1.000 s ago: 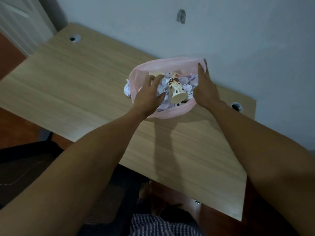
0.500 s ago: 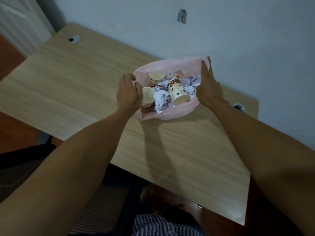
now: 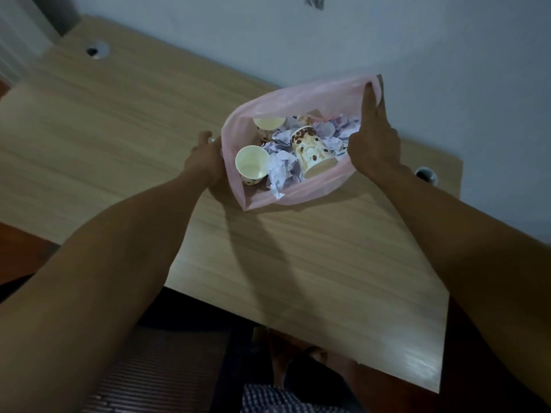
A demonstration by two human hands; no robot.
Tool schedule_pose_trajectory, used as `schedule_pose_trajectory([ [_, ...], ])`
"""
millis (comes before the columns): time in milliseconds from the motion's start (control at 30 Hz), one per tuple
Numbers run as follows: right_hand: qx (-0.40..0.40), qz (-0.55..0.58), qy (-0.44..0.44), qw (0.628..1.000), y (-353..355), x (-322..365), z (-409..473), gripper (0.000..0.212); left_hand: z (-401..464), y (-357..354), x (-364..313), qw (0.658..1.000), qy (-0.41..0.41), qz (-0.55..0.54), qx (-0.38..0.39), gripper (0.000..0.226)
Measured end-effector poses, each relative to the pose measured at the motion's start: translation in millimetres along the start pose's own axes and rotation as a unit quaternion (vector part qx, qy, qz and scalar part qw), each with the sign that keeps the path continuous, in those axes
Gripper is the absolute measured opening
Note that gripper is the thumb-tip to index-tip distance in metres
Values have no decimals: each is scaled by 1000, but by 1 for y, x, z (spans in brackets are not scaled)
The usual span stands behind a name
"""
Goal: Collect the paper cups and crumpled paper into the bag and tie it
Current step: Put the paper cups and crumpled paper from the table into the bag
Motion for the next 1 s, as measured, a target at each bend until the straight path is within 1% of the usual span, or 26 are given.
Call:
schedule_pose_trajectory([
  [67, 2, 7, 10, 1000, -1, -2, 1, 99, -12, 4, -4, 997, 32, -53, -54, 46],
  [133, 3, 11, 21, 1000, -2, -4, 1, 101, -22, 15, -7, 976, 45, -153, -146, 44],
  [200, 6, 14, 23, 1000, -2, -5, 1, 102, -30, 35, -16, 936, 20, -270, -226, 51],
  [233, 7, 18, 23, 1000, -1, -5, 1, 102, -34, 46, -24, 918, -5, -311, -245, 57],
  [267, 6, 23, 25, 999, -1, -4, 2, 101, -40, 56, -34, 908, -29, -333, -251, 58],
  [300, 4, 28, 28, 999, 1, -2, 2, 100, -50, 64, -46, 906, -49, -339, -248, 56],
  [367, 4, 35, 31, 999, 3, 1, 2, 97, -73, 72, -76, 909, -111, -314, -249, 52],
  [400, 5, 39, 29, 999, 5, 2, 2, 95, -82, 72, -93, 912, -151, -303, -234, 52],
  [500, 6, 51, 35, 998, 11, 4, 0, 95, -99, 59, -138, 927, -255, -223, -159, 57],
  [567, 2, 57, 47, 997, 16, 2, -2, 96, -102, 48, -161, 928, -313, -164, -116, 58],
  [633, 0, 66, 61, 996, 20, -1, -6, 97, -103, 40, -182, 927, -335, -137, -93, 60],
  [767, -5, 72, 75, 995, 25, -8, -17, 95, -91, 19, -209, 945, -312, -95, -36, 80],
  [800, -3, 73, 75, 995, 25, -9, -20, 95, -88, 16, -210, 946, -308, -89, -36, 82],
  [833, 0, 73, 72, 995, 26, -11, -22, 96, -88, 15, -209, 947, -305, -84, -53, 79],
  [867, 3, 70, 68, 995, 26, -13, -24, 97, -89, 17, -206, 943, -308, -82, -93, 69],
  [933, 6, 70, 62, 996, 25, -17, -27, 98, -96, 27, -193, 924, -314, -79, -203, 45],
  [967, 6, 71, 60, 996, 25, -18, -27, 99, -98, 32, -183, 918, -301, -85, -244, 39],
  [1000, 5, 71, 60, 996, 25, -20, -27, 100, -97, 35, -170, 918, -275, -95, -269, 37],
])
Point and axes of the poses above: each hand's wrist, its own z-axis towards the middle knuckle, its own y-axis out of the back of the hand, x = y × z, the point moved 5 cm from there along z, towards the middle knuckle, and after that the axes turned 12 degrees about y, right-handed, at the moved point
